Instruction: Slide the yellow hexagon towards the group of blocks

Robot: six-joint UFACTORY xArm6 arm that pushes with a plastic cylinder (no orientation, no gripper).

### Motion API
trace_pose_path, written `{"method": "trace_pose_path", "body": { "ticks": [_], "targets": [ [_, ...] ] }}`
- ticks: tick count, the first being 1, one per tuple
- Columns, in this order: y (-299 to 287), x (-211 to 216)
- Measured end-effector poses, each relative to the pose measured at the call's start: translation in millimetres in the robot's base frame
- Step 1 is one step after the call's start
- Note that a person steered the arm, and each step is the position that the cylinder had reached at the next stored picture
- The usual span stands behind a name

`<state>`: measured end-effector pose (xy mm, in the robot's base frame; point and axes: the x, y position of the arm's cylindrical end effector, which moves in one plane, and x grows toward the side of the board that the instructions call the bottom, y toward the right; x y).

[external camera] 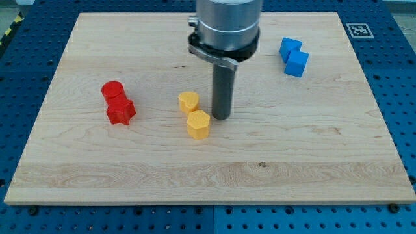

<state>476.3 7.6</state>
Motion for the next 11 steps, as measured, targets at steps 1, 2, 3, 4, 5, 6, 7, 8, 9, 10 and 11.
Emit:
{"method": "trace_pose_path", "body": {
  "ticks": [1, 2, 3, 4, 5, 6, 7, 8, 9, 10, 11],
  "targets": [
    [-32.9, -0.4],
    [-55.3, -14.8],
    [-77.1, -20.8],
    [-76.8, -24.4],
    [-53.4, -42.4],
    [-84.1, -43.6],
    [-96.2, -44.0],
    [-99.0, -44.0],
    [-107.6, -44.0],
    [-108.4, -44.0],
    [-108.4, -44.0]
  ]
}}
